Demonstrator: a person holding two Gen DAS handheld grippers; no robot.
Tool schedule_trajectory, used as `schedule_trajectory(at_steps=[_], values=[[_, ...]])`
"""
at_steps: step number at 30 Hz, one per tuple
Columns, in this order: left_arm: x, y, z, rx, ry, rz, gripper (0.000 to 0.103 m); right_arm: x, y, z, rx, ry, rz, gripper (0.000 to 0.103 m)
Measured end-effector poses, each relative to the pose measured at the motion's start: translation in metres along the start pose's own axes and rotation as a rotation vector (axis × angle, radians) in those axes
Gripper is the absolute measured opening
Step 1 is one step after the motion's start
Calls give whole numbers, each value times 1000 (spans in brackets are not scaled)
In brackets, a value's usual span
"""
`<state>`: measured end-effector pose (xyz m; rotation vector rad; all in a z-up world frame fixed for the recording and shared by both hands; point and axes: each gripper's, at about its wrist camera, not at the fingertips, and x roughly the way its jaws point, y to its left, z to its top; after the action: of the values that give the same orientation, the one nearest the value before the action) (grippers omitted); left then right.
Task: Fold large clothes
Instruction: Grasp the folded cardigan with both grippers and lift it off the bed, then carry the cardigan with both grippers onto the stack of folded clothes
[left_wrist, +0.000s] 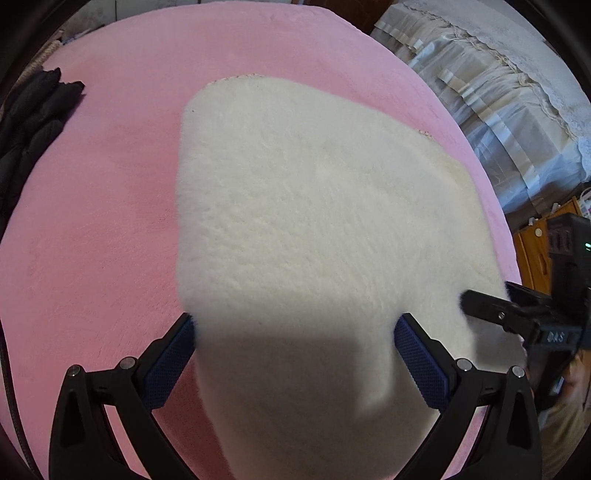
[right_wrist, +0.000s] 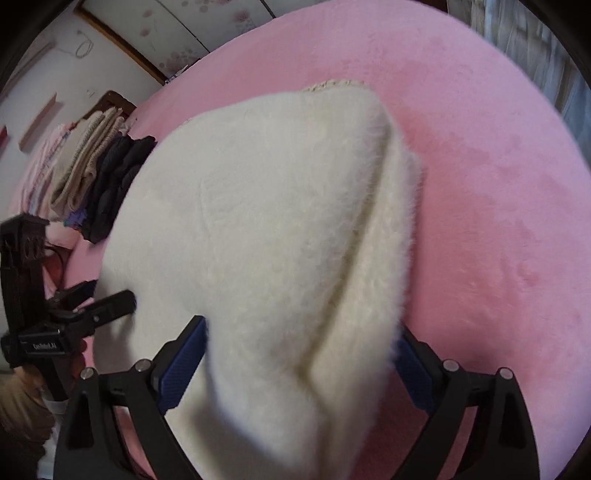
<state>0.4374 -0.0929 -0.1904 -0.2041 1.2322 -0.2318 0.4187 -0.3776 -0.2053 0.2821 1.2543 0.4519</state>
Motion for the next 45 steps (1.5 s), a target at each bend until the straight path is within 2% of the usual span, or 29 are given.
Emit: schedule_trajectory(at_steps=[6,13,15,20,23,25,27,28,29,30,33,38,45], values=[[0,24,0,-47,32,-132,103,16,-21,5,60,48,153,97],[29,55,-9,-151,144,-336,103,23,-25,3,61,47,215,98],[35,57,-14,-155,158,-366,103,24,-25,3,59,44,221,98],[47,50,-16,-116,176,-370,103,25,-27,3,46,33,231,97],[48,46,-15,-108,165,-353,103,27,-23,6,35,24,229,90],[47,48,-18,-112,157,-347,103,27,-17,6,25,14,236,78],[48,43,-16,-103,148,-339,102,26,-14,7,20,10,242,72],[47,41,-17,-98,142,-333,100,25,-13,6,20,8,242,67],[46,39,-15,-91,139,-324,92,22,-11,6,18,4,239,64],[41,37,-15,-77,133,-311,83,19,-8,5,12,-6,231,59],[22,32,-15,-35,97,-291,68,8,3,3,12,-39,209,49],[-18,37,-21,-18,53,-295,65,-17,36,-10,14,-96,177,44],[-105,92,-46,-22,25,-313,64,-40,118,-42,14,-113,210,43]])
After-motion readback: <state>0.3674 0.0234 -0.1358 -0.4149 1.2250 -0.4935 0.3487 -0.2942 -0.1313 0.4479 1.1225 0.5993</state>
